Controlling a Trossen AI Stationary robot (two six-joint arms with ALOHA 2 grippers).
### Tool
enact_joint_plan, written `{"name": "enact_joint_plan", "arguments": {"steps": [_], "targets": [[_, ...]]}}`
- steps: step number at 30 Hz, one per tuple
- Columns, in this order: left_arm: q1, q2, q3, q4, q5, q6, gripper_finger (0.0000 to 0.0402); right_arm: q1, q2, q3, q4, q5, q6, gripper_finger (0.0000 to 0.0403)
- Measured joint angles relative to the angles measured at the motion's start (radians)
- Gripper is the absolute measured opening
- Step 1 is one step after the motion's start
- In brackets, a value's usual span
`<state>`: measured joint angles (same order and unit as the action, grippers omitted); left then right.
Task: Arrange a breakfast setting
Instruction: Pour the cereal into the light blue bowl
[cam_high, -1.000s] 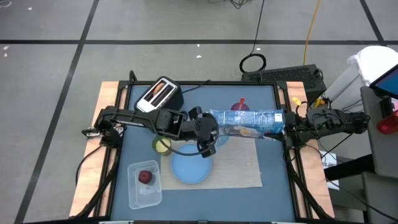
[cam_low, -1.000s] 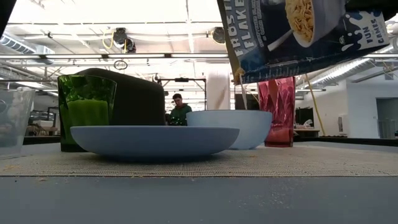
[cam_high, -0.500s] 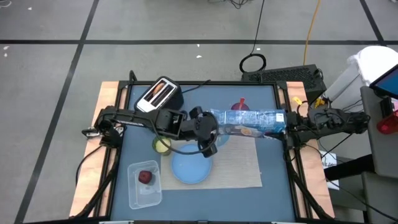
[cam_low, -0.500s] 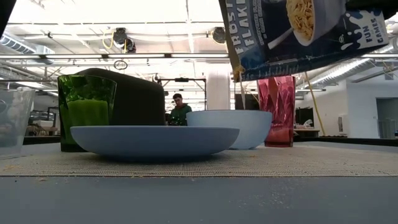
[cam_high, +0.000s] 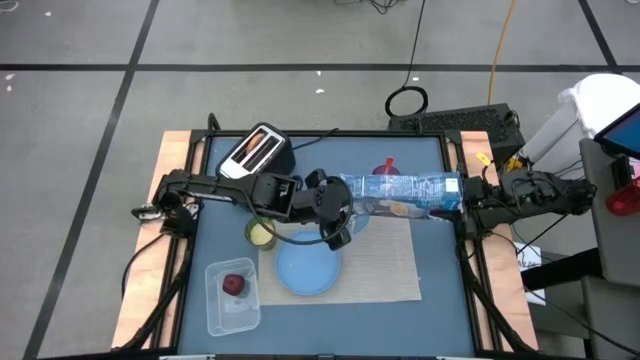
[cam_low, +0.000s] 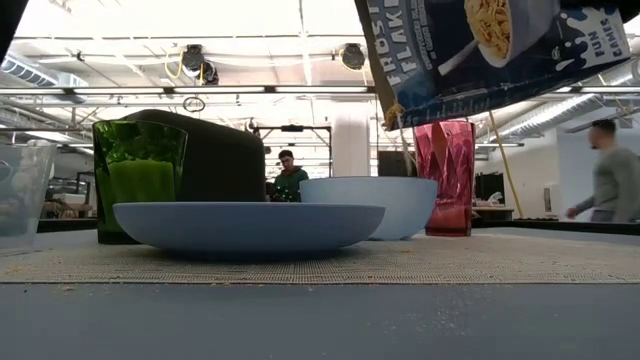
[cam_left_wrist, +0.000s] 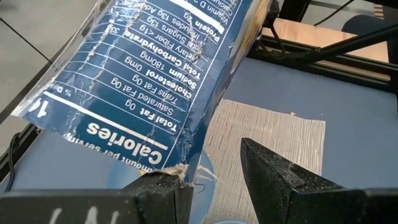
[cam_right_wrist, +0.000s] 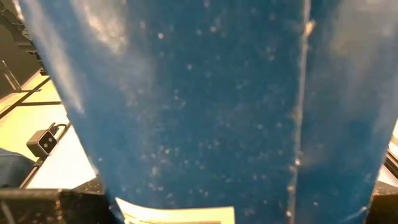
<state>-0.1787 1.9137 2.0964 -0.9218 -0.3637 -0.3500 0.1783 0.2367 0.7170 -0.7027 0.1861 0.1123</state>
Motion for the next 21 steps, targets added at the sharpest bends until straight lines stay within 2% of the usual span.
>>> {"name": "enact_joint_plan", "arguments": {"steps": [11,21], "targets": [[0.0,0.0,-0.117,0.004,0.0,-0.021,0.0133,0.0,0.0,0.0,-0.027,-0.001,0.007,0.0276],[0.002,0.0,-0.122,0.007,0.0,-0.022,0.0133,0.0,0.0,0.0,-0.023,-0.002,0.007,0.0276]]}}
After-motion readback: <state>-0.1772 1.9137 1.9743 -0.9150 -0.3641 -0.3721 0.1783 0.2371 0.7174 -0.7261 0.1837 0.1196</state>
